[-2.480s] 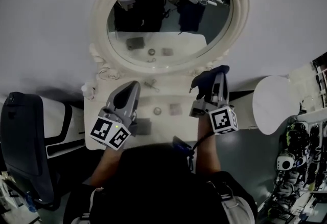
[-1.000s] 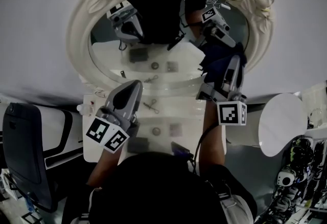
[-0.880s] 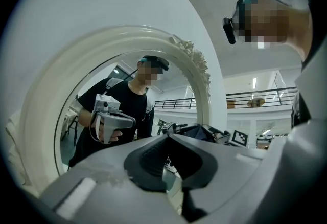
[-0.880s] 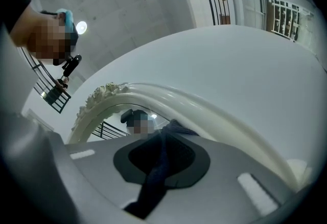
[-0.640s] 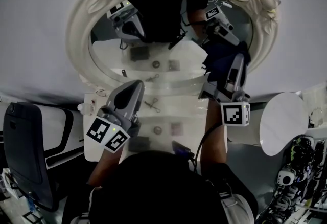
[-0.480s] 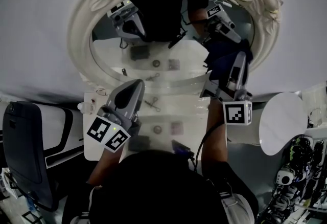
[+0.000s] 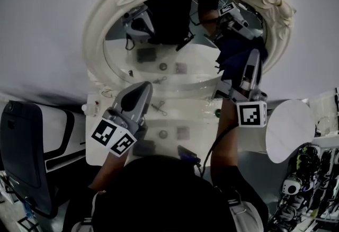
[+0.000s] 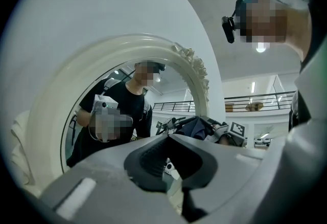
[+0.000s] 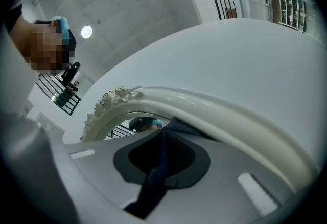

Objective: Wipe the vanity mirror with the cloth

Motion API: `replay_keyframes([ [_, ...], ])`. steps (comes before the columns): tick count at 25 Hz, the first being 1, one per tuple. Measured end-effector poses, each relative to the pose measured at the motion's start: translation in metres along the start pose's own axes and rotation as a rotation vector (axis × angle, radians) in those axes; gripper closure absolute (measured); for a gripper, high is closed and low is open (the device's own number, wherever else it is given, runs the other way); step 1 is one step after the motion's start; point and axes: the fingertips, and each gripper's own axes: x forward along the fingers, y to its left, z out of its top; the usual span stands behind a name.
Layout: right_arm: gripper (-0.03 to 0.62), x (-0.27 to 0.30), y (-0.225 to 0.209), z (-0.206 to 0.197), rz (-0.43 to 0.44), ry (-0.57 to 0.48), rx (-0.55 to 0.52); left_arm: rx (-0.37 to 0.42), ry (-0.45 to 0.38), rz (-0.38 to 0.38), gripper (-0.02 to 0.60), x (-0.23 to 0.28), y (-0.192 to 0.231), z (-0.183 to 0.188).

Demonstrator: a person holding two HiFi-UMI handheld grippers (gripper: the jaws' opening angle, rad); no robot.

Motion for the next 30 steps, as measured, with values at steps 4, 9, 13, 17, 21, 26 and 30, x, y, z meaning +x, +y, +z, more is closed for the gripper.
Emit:
replay_keyframes([
  [4,0.566,0.009,0.013,0.002,0.024,0.009,-0.008,-0.003,-0.006,-0.003,0.583,-0.003,0.001,0.002],
  [9,0.566,0.016,0.025,0.002,0.043,0.02,-0.012,-0.011,-0.011,-0.002,0.583,-0.01,0.003,0.003],
  [13,0.566,0.023,0.037,0.002,0.059,0.028,-0.024,-0.014,-0.022,0.001,0.583,-0.015,0.005,0.006],
  [17,0.566,0.029,0.046,0.002,0.072,0.04,-0.032,-0.017,-0.029,0.002,0.583,-0.019,0.007,0.008],
  [21,0.566,0.035,0.058,0.001,0.09,0.055,-0.04,-0.022,-0.038,0.004,0.583,-0.024,0.008,0.01],
  [26,0.566,0.042,0.072,-0.001,0.108,0.069,-0.05,-0.024,-0.047,0.005,0.583,-0.03,0.009,0.014],
  [30,0.566,0.05,0.092,-0.006,0.131,0.089,-0.085,-0.028,-0.053,0.01,0.583,-0.036,0.012,0.015],
])
